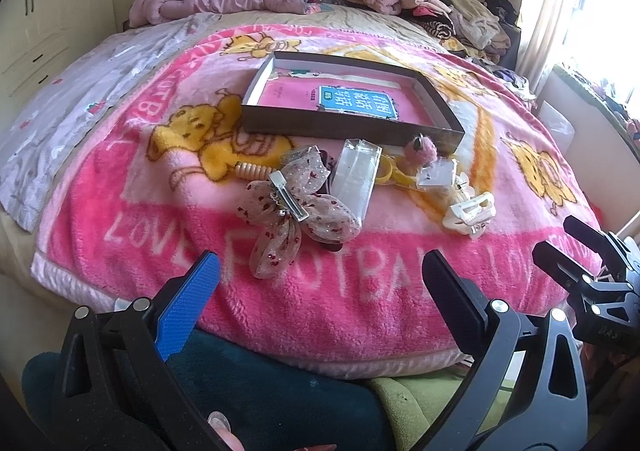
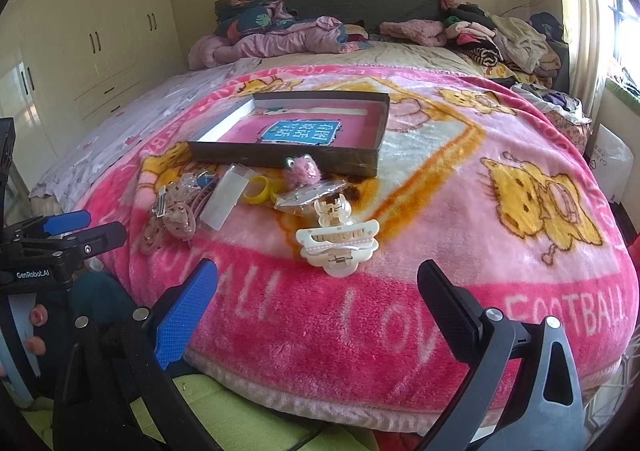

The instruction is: Organize jewelry

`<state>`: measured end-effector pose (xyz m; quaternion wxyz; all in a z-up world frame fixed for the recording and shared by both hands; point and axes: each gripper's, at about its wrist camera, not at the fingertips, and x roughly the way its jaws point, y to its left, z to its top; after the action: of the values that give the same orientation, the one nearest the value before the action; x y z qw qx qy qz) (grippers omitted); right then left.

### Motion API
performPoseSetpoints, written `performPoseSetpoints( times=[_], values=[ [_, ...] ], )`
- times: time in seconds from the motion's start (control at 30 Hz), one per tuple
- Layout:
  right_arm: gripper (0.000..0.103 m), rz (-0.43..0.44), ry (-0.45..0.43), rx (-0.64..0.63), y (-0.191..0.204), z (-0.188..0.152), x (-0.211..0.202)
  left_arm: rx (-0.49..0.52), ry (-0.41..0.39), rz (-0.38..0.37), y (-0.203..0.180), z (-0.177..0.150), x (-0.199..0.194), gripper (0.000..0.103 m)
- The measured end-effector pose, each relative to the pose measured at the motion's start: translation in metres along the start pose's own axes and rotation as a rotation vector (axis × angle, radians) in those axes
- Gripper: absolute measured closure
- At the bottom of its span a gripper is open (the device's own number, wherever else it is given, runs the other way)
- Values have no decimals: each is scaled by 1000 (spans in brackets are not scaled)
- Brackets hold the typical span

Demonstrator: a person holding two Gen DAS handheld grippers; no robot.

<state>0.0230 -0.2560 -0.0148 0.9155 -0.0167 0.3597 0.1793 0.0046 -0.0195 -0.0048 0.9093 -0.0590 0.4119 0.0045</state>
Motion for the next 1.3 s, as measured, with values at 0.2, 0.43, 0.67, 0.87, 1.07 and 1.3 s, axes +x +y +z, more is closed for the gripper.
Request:
performPoseSetpoints(
  times=[0.2,0.43,0.67,0.87,1.07,1.3],
  values=[
    [6,-9,5,19,-11,1,3,-4,-1,4,-3,0,4,11],
    [6,-20,27,10,-23,6,15,-37,5,42,7,5,16,11],
    [6,-9,54,-3,-30,11,32,-91,42,36,27,9,34,11],
    [6,-7,79,-23,-33,18,50,-107,72,41,33,13,51,11],
    [6,19,113,-47,-33,30,78,-97,86,23,33,19,67,11],
    [6,60,159,-88,-28,48,112,-143,134,-38,39,27,88,21]
  ],
)
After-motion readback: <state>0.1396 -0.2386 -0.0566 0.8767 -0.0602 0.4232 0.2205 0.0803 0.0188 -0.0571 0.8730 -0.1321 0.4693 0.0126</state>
